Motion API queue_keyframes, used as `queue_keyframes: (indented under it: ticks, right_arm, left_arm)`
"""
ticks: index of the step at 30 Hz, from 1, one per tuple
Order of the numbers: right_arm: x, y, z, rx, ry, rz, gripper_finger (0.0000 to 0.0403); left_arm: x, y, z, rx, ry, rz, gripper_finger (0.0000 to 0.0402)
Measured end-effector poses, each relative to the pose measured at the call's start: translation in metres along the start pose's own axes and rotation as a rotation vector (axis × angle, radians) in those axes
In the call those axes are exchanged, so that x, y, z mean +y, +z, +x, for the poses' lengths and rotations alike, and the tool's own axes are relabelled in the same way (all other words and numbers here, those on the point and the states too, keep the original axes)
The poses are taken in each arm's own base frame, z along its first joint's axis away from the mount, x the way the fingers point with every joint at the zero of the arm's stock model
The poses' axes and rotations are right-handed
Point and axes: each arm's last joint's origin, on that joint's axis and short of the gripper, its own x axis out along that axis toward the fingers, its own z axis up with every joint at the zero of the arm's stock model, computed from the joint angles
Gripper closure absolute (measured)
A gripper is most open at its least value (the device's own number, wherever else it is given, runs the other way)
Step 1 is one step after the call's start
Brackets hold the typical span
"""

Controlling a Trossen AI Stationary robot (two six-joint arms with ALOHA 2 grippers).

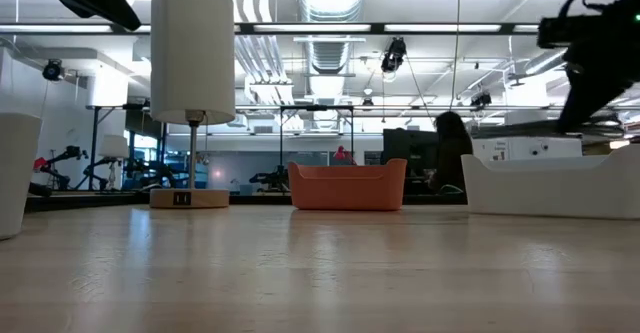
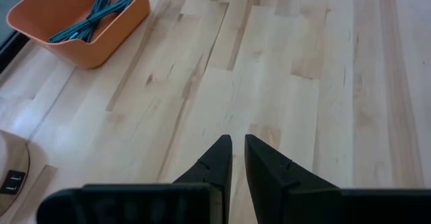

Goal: Pick & Place USB Port
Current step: Put the white and black charger cable into the white bin

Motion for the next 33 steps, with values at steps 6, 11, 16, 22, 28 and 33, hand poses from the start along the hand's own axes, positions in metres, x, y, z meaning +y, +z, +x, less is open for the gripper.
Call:
queue_keyframes:
  ticks: [6, 11, 16, 22, 28, 33]
  right_arm:
    - [-0.014, -0.008, 0.001, 0.022, -0.044, 0.055, 0.0381]
    - [-0.018, -0.012, 0.003, 0.047, -0.074, 0.109, 0.0381]
    - [-0.018, -0.015, 0.004, 0.106, -0.060, 0.152, 0.0380]
    - [-0.018, -0.019, 0.008, 0.133, -0.068, 0.190, 0.0380]
    - [-0.016, -0.019, 0.009, 0.133, -0.076, 0.188, 0.0380]
    - [-0.017, -0.018, 0.009, 0.096, -0.086, 0.235, 0.0380]
  left_arm:
    - [-0.001, 0.001, 0.000, -0.009, -0.008, -0.010, 0.0355]
    - [-0.001, 0.001, 0.000, -0.010, -0.009, -0.011, 0.0355]
    - [-0.001, 0.001, 0.000, -0.010, -0.009, -0.010, 0.0355]
    - [-0.001, 0.001, 0.000, -0.010, -0.009, -0.011, 0.0355]
    - [-0.001, 0.001, 0.000, -0.010, -0.009, -0.011, 0.0355]
    - [-0.001, 0.001, 0.000, -0.010, -0.009, -0.011, 0.0355]
